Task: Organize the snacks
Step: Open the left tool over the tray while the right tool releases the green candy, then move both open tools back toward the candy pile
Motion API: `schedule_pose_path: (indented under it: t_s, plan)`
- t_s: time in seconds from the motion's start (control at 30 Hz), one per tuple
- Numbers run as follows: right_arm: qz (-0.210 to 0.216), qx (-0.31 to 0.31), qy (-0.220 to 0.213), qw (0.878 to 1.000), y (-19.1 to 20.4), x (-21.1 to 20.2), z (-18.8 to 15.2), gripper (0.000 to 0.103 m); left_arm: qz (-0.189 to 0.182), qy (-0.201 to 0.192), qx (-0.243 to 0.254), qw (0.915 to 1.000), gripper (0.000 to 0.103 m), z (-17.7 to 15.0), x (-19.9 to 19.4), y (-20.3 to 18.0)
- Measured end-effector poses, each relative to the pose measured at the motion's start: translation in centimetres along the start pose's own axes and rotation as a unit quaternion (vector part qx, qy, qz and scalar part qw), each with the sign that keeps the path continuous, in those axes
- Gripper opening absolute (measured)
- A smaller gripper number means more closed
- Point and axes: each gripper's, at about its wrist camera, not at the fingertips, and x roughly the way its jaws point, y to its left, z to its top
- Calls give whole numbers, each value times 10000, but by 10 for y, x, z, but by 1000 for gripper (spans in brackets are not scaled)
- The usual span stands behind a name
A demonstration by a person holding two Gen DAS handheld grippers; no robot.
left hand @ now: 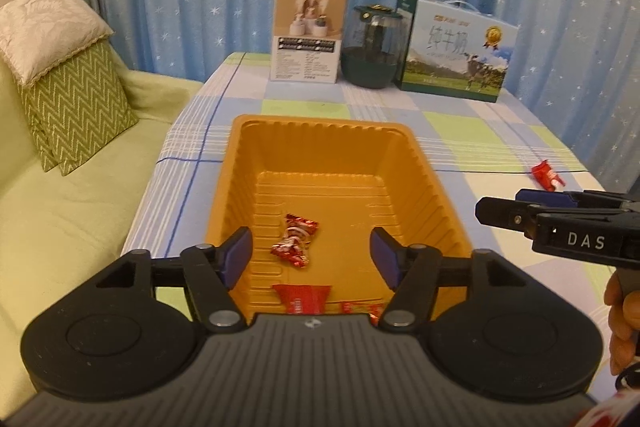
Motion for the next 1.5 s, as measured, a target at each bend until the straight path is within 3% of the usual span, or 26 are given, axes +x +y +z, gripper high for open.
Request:
schedule_pose_path:
  t_s: [0.33, 0.57, 0.8, 1.0, 1.37, 1.5]
  plan:
    - [-554, 372, -364, 9971, -43, -54, -6, 67, -433, -189, 163, 9988, 87, 7, -20, -56]
    - [-1023, 564, -533, 9917, -84, -96, -9, 67, -921, -165, 382, 9949, 97, 7, -24, -112]
    - [-1615, 467, -555, 9842, -135, -143, -2, 68, -1233, -87, 625, 9904, 100, 10, -18, -167]
    - [-1969, 468, -478, 9781, -191, -175, -5, 69, -1510, 54, 487, 9873, 103, 11, -5, -200]
    - [-1636, 449, -108, 9854, -234, -170, -38, 69, -1545, -167, 1040, 9824, 103, 1, 27, -245]
    - [-1329, 241, -74, 9908, -240, -154, -44, 69, -1666, 15, 1170, 9791, 103, 0, 42, -256]
